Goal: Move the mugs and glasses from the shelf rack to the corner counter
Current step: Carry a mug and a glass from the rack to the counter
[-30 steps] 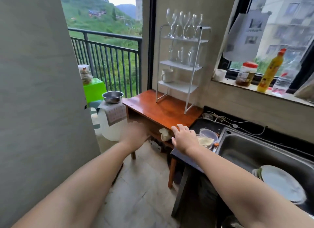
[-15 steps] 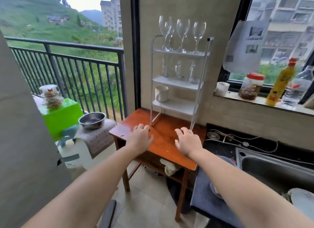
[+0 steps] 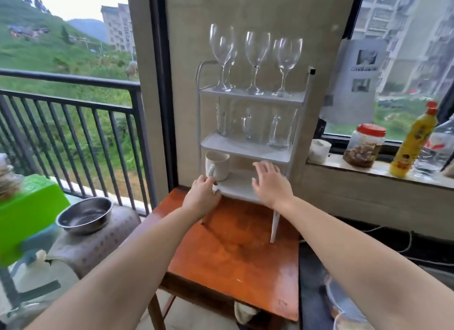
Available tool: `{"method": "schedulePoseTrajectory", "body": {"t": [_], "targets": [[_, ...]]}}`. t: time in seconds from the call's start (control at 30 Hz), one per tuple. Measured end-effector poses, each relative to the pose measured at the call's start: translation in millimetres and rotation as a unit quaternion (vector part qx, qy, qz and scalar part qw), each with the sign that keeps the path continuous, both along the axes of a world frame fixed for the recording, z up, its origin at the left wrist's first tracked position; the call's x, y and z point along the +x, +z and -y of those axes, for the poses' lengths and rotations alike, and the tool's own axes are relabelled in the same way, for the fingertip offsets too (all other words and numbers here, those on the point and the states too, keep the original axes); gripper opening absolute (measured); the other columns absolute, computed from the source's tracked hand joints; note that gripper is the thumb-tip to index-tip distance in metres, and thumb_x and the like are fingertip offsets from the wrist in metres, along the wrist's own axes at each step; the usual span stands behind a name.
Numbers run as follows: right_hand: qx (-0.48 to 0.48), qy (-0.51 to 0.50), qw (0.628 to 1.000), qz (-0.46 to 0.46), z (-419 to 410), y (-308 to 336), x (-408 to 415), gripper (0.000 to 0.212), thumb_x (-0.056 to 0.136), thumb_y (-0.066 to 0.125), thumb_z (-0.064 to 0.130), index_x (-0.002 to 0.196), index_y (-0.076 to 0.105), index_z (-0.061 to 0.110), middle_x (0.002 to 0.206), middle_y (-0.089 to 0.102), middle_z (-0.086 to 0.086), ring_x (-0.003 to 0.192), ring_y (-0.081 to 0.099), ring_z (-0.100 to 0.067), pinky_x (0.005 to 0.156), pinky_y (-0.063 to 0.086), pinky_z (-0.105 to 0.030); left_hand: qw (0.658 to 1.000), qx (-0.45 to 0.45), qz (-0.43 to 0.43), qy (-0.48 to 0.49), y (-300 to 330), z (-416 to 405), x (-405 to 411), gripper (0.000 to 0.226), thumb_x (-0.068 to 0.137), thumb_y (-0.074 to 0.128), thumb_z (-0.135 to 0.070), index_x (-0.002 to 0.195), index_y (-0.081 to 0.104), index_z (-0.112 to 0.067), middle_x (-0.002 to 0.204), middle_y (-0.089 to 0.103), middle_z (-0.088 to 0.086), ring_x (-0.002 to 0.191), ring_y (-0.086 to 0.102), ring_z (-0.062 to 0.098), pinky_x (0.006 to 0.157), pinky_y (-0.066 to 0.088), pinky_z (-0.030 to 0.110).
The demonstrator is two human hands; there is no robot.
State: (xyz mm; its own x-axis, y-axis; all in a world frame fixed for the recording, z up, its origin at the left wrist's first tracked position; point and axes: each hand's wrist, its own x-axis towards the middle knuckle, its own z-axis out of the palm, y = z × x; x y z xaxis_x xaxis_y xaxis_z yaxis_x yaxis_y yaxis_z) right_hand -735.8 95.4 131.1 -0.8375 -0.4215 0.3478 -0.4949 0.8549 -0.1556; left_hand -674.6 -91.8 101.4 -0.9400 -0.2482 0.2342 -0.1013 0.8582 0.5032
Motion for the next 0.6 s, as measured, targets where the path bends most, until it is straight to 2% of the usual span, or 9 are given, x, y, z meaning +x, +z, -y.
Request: {"method": "schedulePoseTrajectory", "body": {"t": [0.1, 0.23, 0.33, 0.4, 0.47, 0.53, 0.57, 0.6], "targets": [[-0.033, -0.015, 0.999, -0.034, 4.6, 10.6, -18.1, 0.052, 0.097, 0.042, 0.027, 0.145, 0.028, 0.014, 0.15, 0.028, -0.009, 0.133, 0.036, -0.031, 0.095, 0.045, -0.044, 1.0, 0.018, 0.016, -0.019, -3.3, 1.2, -28.5, 0.04, 0.092, 0.047, -0.027, 0.13, 0.047, -0.012, 0.13, 0.047, 0.012, 0.122, 0.044, 0.03, 0.097, 0.044, 0.042], [-0.153, -0.078, 0.985, -0.017, 16.5, 30.8, -41.3, 0.064, 0.097, 0.045, 0.026, 0.151, 0.013, 0.013, 0.155, 0.019, -0.014, 0.139, 0.029, -0.035, 0.1, 0.043, -0.047, 0.995, 0.095, 0.04, -0.019, -4.8, 6.0, -64.3, 0.053, 0.092, 0.045, -0.021, 0.141, 0.031, -0.007, 0.143, 0.036, 0.017, 0.126, 0.042, 0.037, 0.102, 0.04, 0.045], [-0.282, -0.13, 0.95, 0.026, 30.8, 51.3, -58.0, 0.066, 0.096, 0.048, 0.026, 0.15, 0.013, 0.009, 0.153, 0.024, -0.016, 0.139, 0.03, -0.034, 0.107, 0.035, -0.044, 0.986, 0.151, 0.074, 0.001, -6.6, 11.8, -87.8, 0.064, 0.093, 0.046, -0.023, 0.147, 0.019, -0.005, 0.15, 0.028, 0.017, 0.131, 0.039, 0.038, 0.105, 0.037, 0.046], [-0.341, -0.171, 0.923, 0.05, 40.8, 64.4, -71.7, 0.064, 0.095, 0.049, 0.026, 0.147, 0.02, 0.004, 0.149, 0.03, -0.019, 0.136, 0.034, -0.034, 0.109, 0.033, -0.043, 0.978, 0.193, 0.075, 0.015, -7.6, 17.9, -105.6, 0.063, 0.092, 0.048, -0.023, 0.146, 0.02, -0.004, 0.148, 0.031, 0.018, 0.13, 0.041, 0.037, 0.104, 0.039, 0.046], [-0.408, -0.208, 0.885, 0.083, 47.6, 72.6, -84.3, 0.057, 0.094, 0.049, 0.025, 0.142, 0.029, 0.002, 0.143, 0.038, -0.019, 0.132, 0.04, -0.035, 0.108, 0.036, -0.042, 0.969, 0.234, 0.07, 0.027, -8.8, 23.4, -119.4, 0.058, 0.09, 0.05, -0.02, 0.141, 0.028, -0.004, 0.14, 0.04, 0.019, 0.121, 0.048, 0.036, 0.097, 0.043, 0.042], [-0.479, -0.233, 0.838, 0.118, 52.1, 75.7, -97.7, 0.046, 0.094, 0.047, 0.025, 0.134, 0.038, 0.003, 0.133, 0.049, -0.018, 0.124, 0.048, -0.035, 0.105, 0.04, -0.043, 0.958, 0.273, 0.08, 0.028, -12.6, 28.4, -132.6, 0.052, 0.088, 0.049, -0.018, 0.137, 0.036, -0.004, 0.122, 0.05, 0.016, 0.095, 0.058, 0.027, 0.076, 0.048, 0.031], [-0.5, -0.237, 0.823, 0.128, 52.7, 76.2, -101.5, 0.04, 0.095, 0.045, 0.024, 0.129, 0.043, 0.003, 0.126, 0.054, -0.018, 0.119, 0.052, -0.035, 0.103, 0.042, -0.044, 0.953, 0.29, 0.084, 0.027, -14.5, 29.7, -136.2, 0.049, 0.088, 0.048, -0.017, 0.134, 0.04, -0.003, 0.111, 0.052, 0.013, 0.078, 0.055, 0.018, 0.062, 0.044, 0.026], [-0.512, -0.237, 0.815, 0.131, 52.2, 76.5, -103.9, 0.033, 0.095, 0.043, 0.022, 0.122, 0.049, 0.004, 0.116, 0.057, -0.017, 0.115, 0.055, -0.035, 0.101, 0.044, -0.044, 0.947, 0.309, 0.082, 0.029, -16.2, 30.4, -139.1, 0.047, 0.087, 0.048, -0.017, 0.132, 0.043, -0.003, 0.104, 0.053, 0.011, 0.069, 0.05, 0.013, 0.055, 0.038, 0.024]]}}
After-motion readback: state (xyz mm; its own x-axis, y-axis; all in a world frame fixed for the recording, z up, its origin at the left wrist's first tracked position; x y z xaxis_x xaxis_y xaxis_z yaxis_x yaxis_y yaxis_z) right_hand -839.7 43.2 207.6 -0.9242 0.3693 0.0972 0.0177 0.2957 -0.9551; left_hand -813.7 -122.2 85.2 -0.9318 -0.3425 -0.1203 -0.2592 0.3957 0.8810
